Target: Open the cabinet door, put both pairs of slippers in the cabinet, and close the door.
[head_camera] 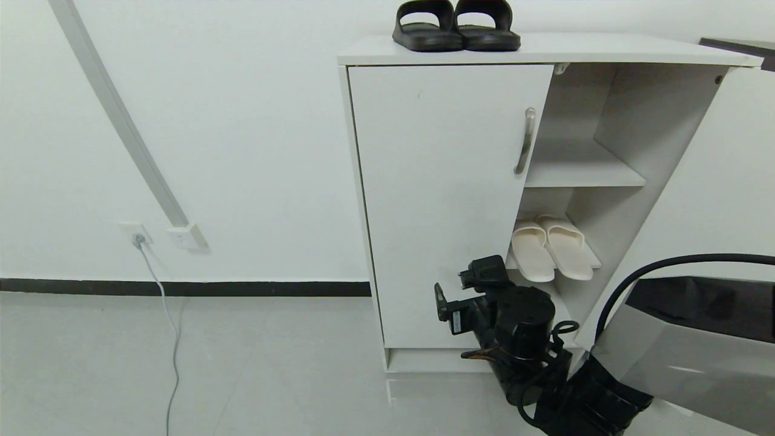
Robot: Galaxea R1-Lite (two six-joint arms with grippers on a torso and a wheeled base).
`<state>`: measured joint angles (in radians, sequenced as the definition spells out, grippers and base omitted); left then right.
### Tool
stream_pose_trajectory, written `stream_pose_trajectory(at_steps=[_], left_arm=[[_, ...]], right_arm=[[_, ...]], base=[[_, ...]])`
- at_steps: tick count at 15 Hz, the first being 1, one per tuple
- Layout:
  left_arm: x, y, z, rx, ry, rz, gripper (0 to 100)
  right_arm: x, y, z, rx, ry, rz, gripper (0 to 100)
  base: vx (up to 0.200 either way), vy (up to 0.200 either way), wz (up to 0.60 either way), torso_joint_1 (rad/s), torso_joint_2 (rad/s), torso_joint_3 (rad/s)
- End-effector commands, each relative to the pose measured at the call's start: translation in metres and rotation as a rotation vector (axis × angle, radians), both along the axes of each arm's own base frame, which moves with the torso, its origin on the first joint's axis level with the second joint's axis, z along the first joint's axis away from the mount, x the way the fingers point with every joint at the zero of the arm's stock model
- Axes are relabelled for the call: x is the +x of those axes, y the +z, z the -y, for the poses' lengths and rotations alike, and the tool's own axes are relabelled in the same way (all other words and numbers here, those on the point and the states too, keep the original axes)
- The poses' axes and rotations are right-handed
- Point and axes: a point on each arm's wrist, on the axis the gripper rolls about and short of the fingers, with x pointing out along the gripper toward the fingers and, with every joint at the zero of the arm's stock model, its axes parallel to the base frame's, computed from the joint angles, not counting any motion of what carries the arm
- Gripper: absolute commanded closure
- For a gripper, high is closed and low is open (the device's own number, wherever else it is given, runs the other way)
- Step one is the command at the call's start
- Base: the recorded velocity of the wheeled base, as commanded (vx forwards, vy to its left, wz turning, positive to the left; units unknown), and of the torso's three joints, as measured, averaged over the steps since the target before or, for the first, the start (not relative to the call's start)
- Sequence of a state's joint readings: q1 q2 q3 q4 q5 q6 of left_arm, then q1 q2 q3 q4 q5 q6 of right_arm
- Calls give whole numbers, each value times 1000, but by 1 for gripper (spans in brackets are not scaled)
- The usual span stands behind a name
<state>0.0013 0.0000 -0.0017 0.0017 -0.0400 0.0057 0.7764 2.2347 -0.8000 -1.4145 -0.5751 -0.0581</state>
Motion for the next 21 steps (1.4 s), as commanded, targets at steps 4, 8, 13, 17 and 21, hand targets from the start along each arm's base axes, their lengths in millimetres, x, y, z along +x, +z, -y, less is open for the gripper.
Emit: stream_pose_trajectory(at_steps=[4, 8, 13, 17, 21], left_arm=[[0, 0, 0, 0, 0, -2, 100], [0, 0, 0, 0, 0, -2, 100], [0, 0, 0, 0, 0, -2, 100], [0, 0, 0, 0, 0, -3, 100], [0, 0, 0, 0, 0, 0, 100]], right_arm=[[0, 1, 3, 5, -6, 6, 0], [1, 3, 4, -2, -9, 13, 0], [0, 1, 5, -6, -11, 9, 0], [0, 3, 5, -2, -11, 13, 0], [-1, 1, 7, -7, -12, 8, 0]], base=[[0, 0, 0, 34, -416, -365], [0, 0, 0, 95, -469, -355], [0, 0, 0, 135, -471, -329], [0, 0, 0, 173, -494, -317], [0, 0, 0, 200, -510, -311]])
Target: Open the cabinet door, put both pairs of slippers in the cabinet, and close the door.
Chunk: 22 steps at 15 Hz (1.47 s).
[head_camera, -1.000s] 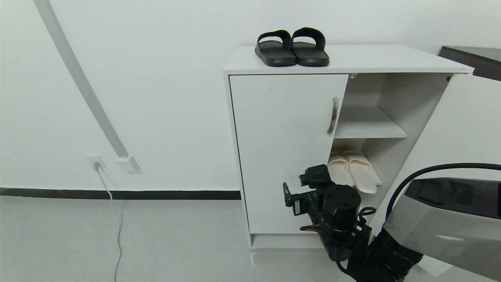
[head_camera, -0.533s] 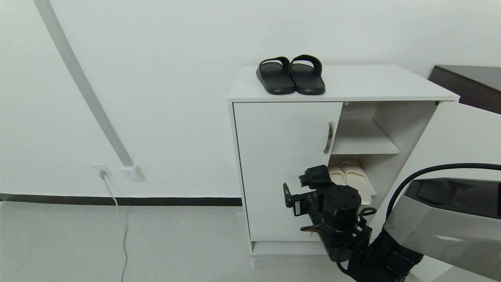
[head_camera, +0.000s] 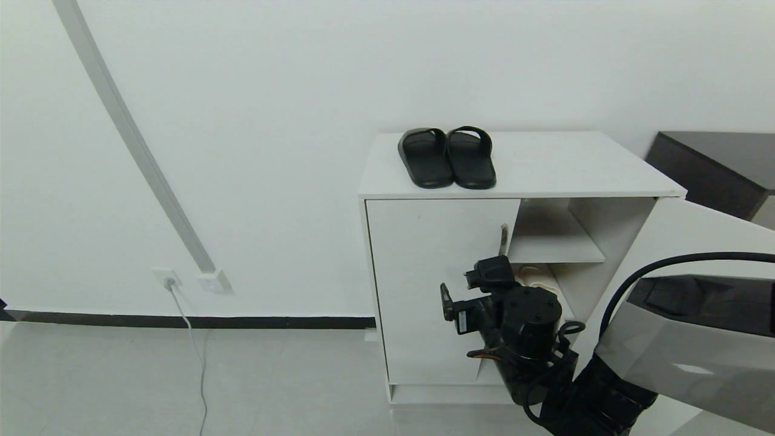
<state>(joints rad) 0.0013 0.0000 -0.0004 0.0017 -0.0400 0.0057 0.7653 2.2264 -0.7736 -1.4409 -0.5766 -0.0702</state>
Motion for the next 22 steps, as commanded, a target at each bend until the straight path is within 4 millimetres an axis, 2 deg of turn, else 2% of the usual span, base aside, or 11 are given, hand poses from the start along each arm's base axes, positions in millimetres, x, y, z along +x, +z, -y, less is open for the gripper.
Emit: stream_pose_trajectory(at_steps=[1, 11, 18, 22], left_arm=[[0, 0, 0, 0, 0, 0, 100], [0, 0, 0, 0, 0, 1, 100], [0, 0, 0, 14, 0, -1, 100], [0, 0, 0, 11, 0, -1, 100]], right_arm=[[0, 1, 0, 0, 0, 2, 0], [1, 9, 3, 15, -6, 18, 0], [8, 13, 11, 18, -26, 25, 0], [8, 10, 12, -2, 50, 54, 0]], base=[[0, 0, 0, 207, -520, -310], [0, 0, 0, 247, -564, -323], [0, 0, 0, 179, -395, -219], [0, 0, 0, 145, -321, -163]])
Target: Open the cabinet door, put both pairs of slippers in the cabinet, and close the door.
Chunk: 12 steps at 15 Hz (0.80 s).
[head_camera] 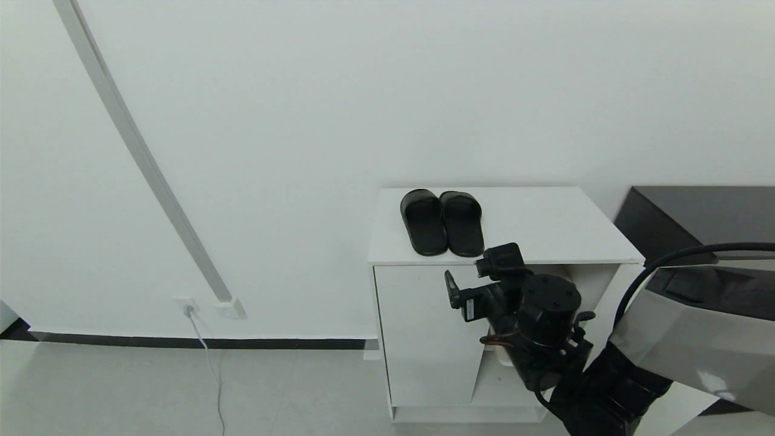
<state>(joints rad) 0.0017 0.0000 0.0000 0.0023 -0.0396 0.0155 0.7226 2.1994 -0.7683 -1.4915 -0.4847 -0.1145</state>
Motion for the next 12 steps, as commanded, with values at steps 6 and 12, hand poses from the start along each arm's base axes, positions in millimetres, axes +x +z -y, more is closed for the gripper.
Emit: stream_pose_trajectory(at_steps=[6, 12], left_arm=[[0, 1, 0, -11, 1, 2, 100], [0, 0, 0, -9, 0, -3, 100]], right_arm=[[32, 37, -9, -1, 50, -21, 0], [33, 110, -28, 95, -72, -217, 0]], base=[[0, 0, 0, 5, -12, -7], [0, 0, 0, 0, 0, 0]])
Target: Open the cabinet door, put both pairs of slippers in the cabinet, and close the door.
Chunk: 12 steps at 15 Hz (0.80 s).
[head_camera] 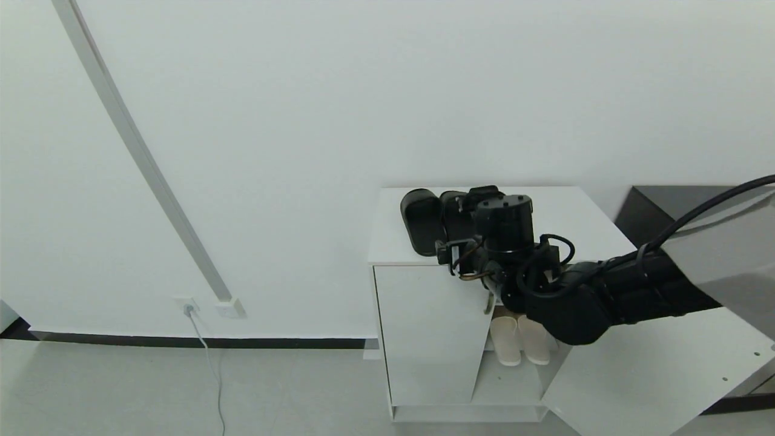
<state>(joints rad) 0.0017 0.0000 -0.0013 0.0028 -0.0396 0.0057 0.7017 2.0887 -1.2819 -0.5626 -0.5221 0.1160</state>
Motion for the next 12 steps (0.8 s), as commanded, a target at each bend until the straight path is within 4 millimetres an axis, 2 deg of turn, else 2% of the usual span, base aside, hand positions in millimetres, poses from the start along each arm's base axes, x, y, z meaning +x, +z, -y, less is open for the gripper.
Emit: stream_pose_trajectory(at_steps=[1, 6, 7, 10, 12], left_arm=[[0, 0, 0, 0, 0, -2, 100], [0, 0, 0, 0, 0, 0, 100], [0, 0, 0, -3, 0, -2, 100], [0, 0, 0, -1, 0, -2, 100], [0, 0, 0, -4, 1, -2, 100]], right_arm=[[-9, 33, -8, 68, 1, 59, 0], [-16, 13, -11, 67, 6, 4, 0], [-22, 1, -11, 68, 7, -36, 0], [-27, -19, -11, 66, 8, -69, 0], [-22, -35, -16, 65, 3, -66, 0]], base=[[200, 0, 0, -2, 7, -2], [200, 0, 0, 1, 0, 1], [200, 0, 0, 12, 7, -7], [200, 0, 0, 2, 2, 2], [0, 0, 0, 0, 0, 0]])
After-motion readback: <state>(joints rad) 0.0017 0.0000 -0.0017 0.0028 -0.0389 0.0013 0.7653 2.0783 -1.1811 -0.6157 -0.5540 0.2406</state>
